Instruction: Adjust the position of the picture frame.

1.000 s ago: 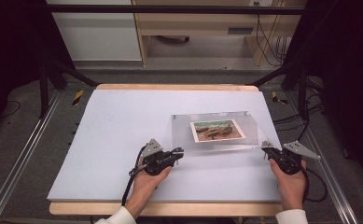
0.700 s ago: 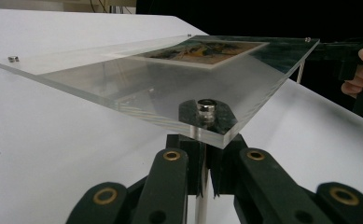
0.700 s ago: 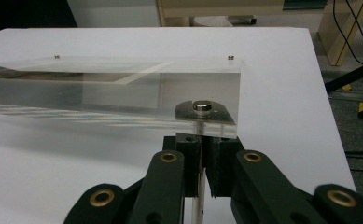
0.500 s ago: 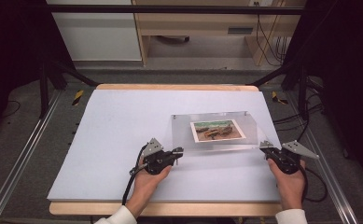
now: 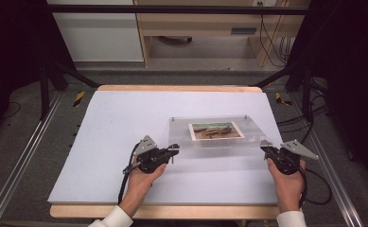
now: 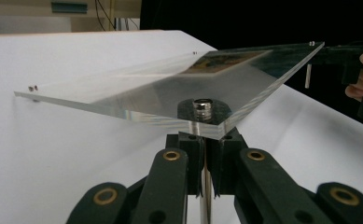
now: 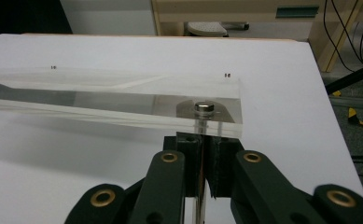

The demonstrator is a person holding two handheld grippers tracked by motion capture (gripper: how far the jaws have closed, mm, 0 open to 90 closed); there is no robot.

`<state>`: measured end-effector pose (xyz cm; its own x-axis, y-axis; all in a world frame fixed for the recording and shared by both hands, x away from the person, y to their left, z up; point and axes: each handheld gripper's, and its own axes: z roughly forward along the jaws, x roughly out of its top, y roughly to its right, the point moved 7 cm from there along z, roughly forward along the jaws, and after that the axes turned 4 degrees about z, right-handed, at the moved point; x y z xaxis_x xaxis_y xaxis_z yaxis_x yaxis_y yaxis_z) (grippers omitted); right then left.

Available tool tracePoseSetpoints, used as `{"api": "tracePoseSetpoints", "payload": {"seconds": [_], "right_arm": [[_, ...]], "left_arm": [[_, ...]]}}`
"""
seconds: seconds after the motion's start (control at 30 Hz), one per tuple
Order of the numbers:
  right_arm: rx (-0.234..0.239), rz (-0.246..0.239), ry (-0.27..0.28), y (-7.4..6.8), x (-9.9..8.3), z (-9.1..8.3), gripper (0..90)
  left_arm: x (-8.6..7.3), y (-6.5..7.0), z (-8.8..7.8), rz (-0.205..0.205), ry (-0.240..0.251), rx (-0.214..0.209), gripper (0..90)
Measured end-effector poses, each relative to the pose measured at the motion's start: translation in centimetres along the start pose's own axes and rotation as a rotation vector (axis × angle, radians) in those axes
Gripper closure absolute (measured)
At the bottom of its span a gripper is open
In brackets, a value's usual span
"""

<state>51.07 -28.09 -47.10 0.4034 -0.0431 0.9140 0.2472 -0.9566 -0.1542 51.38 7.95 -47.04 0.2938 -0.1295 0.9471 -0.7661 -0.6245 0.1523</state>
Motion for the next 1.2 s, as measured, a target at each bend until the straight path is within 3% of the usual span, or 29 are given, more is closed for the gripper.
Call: {"api": "tracePoseSetpoints", "payload": {"seconds": [0.13, 0.37, 0.47, 0.63, 0.97, 1.03, 1.07, 1.2], "right_arm": [[0.004, 0.001, -0.006, -2.0, 0.5, 0.5, 85.2], [0.041, 0.003, 0.008, -5.6, 1.6, 2.6, 85.1], [0.049, 0.003, 0.011, -7.0, 2.1, 3.6, 85.1], [0.062, 0.002, 0.001, -9.0, 1.8, 4.7, 84.8], [0.071, -0.009, -0.03, -10.7, 0.4, 4.8, 84.9], [0.08, -0.009, -0.049, -10.8, -0.2, 4.7, 84.9], [0.088, 0.014, -0.076, -10.8, -1.0, 4.7, 85.0], [0.101, 0.022, -0.134, -10.7, -2.6, 4.7, 84.9]], "left_arm": [[0.6, -1.3, -1.8, -0.011, 0.02, 0.015, 83.8], [1.7, -3.6, -4.6, 0.014, 0.043, 0.046, 83.6], [1.7, -5.3, -5.9, 0.049, 0.041, 0.065, 83.1], [1.3, -7.2, -6.9, 0.023, 0.039, 0.079, 83.2], [-1.0, -8.5, -7.2, -0.014, -0.024, 0.133, 84.3], [-1.7, -8.4, -7.2, -0.012, -0.048, 0.151, 84.3], [-2.4, -8.1, -7.1, -0.005, -0.089, 0.172, 84.3], [-3.5, -8.0, -7.0, -0.007, -0.138, 0.183, 84.2]]}}
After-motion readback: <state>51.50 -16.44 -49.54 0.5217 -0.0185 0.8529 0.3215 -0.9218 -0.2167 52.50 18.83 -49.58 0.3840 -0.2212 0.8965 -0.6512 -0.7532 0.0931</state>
